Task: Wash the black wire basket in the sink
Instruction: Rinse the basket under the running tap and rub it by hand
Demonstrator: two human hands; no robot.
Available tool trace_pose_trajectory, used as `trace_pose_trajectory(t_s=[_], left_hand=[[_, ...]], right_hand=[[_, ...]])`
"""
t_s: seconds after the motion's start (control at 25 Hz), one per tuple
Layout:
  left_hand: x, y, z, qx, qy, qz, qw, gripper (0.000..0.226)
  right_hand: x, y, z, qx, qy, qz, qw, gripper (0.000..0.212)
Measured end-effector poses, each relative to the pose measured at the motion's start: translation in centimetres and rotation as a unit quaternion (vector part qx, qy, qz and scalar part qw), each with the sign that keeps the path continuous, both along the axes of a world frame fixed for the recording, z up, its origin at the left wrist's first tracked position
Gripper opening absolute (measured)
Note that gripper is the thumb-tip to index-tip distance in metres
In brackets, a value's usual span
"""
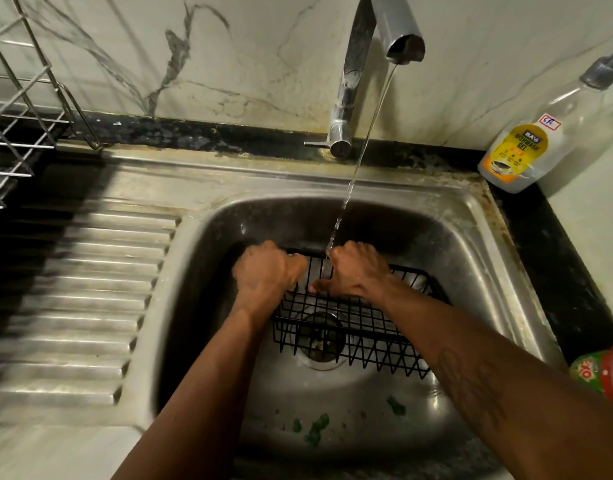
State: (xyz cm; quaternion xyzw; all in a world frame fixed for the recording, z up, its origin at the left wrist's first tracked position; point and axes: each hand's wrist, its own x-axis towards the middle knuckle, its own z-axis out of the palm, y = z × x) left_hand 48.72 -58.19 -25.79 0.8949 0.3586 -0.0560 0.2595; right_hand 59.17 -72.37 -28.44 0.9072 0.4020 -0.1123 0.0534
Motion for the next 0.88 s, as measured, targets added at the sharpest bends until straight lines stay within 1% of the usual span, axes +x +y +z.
trace_pose_trajectory(t_s=[0.04, 0.08, 0.12, 0.16, 0.2, 0.28, 0.32, 0.36, 0.44, 0.48, 0.52, 0.56, 0.64, 0.68, 0.76, 0.8, 0.88], left_hand=[[0.3, 0.1, -0.2, 0.006, 0.0, -0.047, 0.999, 0.034], [0.6, 0.3, -0.7, -0.028, 0.0, -0.093, 0.995, 0.031], [0.8, 0.5, -0.9, -0.08, 0.0, -0.121, 0.989, 0.027], [1.1, 0.7, -1.2, -0.134, -0.002, -0.121, 0.984, 0.022], [1.2, 0.9, -1.4, -0.162, -0.007, -0.106, 0.981, 0.019], [1.3, 1.3, -1.8, -0.15, -0.016, -0.075, 0.986, 0.017], [1.3, 1.6, -1.8, -0.144, -0.021, -0.054, 0.988, 0.018], [1.2, 1.9, -2.0, -0.15, -0.027, -0.034, 0.988, 0.021], [1.1, 2.6, -2.3, -0.169, -0.042, -0.005, 0.985, 0.024], [0.9, 2.8, -2.3, -0.167, -0.043, -0.001, 0.985, 0.024], [0.6, 2.8, -2.0, -0.151, -0.039, -0.016, 0.988, 0.023], [0.4, 2.8, -1.9, -0.137, -0.038, -0.058, 0.988, 0.021], [-0.1, 2.5, -1.4, -0.125, -0.05, -0.154, 0.979, 0.02], [-0.3, 2.3, -1.0, -0.128, -0.047, -0.173, 0.975, 0.024], [-0.4, 2.3, -1.1, -0.144, -0.038, -0.169, 0.974, 0.031], [-0.4, 2.3, -1.1, -0.146, -0.035, -0.163, 0.975, 0.031], [-0.3, 2.2, -1.2, -0.148, -0.033, -0.159, 0.976, 0.03]], right_hand=[[-0.1, 0.0, -0.1, 0.008, -0.004, 0.013, 1.0, 0.069], [-0.1, 0.0, -0.1, 0.019, 0.001, 0.031, 0.999, 0.065], [0.0, 0.0, 0.0, 0.031, 0.016, 0.05, 0.998, 0.062], [0.2, 0.0, 0.0, 0.039, 0.036, 0.066, 0.996, 0.058], [0.5, 0.1, 0.1, 0.046, 0.061, 0.076, 0.994, 0.053], [0.8, 0.4, 0.0, 0.058, 0.102, 0.085, 0.989, 0.045], [0.8, 0.6, -0.1, 0.062, 0.102, 0.088, 0.989, 0.045], [0.6, 0.7, -0.1, 0.059, 0.08, 0.094, 0.991, 0.048], [0.3, 0.8, 0.0, 0.037, 0.017, 0.09, 0.995, 0.066], [0.3, 0.8, 0.0, 0.022, 0.0, 0.083, 0.996, 0.074], [0.2, 0.8, -0.1, 0.008, -0.007, 0.08, 0.997, 0.079], [0.3, 0.7, -0.5, -0.005, -0.007, 0.084, 0.996, 0.081], [0.5, 0.8, -0.9, -0.008, 0.008, 0.101, 0.995, 0.079], [0.7, 0.8, -1.0, -0.003, 0.018, 0.11, 0.994, 0.08], [0.5, 0.6, -1.2, -0.002, 0.024, 0.123, 0.992, 0.083], [0.2, 0.5, -1.3, -0.001, 0.017, 0.134, 0.991, 0.085], [0.0, 0.3, -1.4, 0.008, 0.016, 0.147, 0.989, 0.081]])
